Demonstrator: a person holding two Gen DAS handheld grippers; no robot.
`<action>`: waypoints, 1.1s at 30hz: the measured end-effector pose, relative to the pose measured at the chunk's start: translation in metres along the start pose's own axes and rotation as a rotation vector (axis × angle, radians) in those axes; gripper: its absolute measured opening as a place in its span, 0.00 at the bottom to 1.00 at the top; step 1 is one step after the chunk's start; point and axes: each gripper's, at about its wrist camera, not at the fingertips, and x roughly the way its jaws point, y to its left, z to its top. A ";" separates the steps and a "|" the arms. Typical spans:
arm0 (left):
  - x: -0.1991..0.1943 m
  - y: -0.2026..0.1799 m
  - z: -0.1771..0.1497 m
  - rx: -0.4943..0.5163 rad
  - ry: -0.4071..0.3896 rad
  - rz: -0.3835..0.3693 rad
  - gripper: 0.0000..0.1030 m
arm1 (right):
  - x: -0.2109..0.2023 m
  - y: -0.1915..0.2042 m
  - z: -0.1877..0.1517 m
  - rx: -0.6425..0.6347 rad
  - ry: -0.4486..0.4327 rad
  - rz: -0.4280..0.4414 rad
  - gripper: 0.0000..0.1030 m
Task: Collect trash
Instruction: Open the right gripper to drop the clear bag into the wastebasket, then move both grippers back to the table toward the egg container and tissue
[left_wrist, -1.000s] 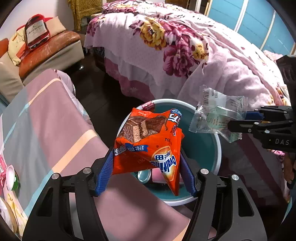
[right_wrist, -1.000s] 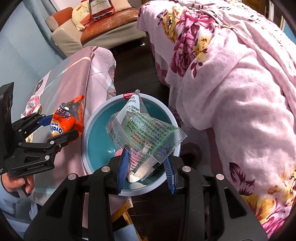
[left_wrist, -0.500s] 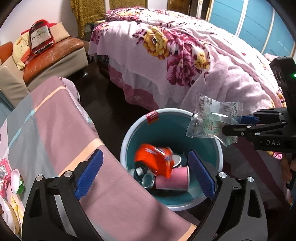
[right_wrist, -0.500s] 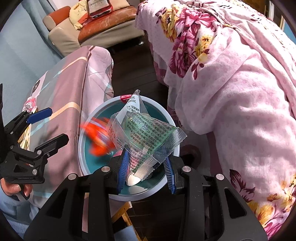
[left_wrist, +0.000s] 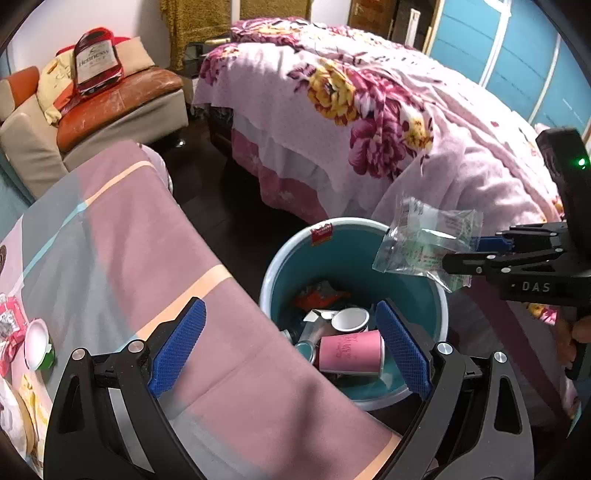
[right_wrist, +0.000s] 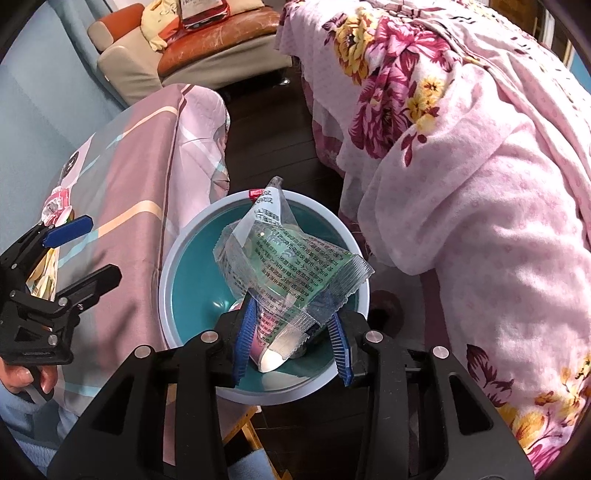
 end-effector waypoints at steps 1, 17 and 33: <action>-0.003 0.002 -0.001 -0.005 -0.004 0.000 0.91 | 0.000 0.002 0.000 -0.002 0.001 0.000 0.35; -0.047 0.050 -0.035 -0.120 -0.037 -0.002 0.91 | -0.018 0.049 0.002 -0.048 -0.012 -0.007 0.73; -0.116 0.141 -0.089 -0.259 -0.086 0.093 0.91 | -0.028 0.167 0.010 -0.236 0.003 0.014 0.74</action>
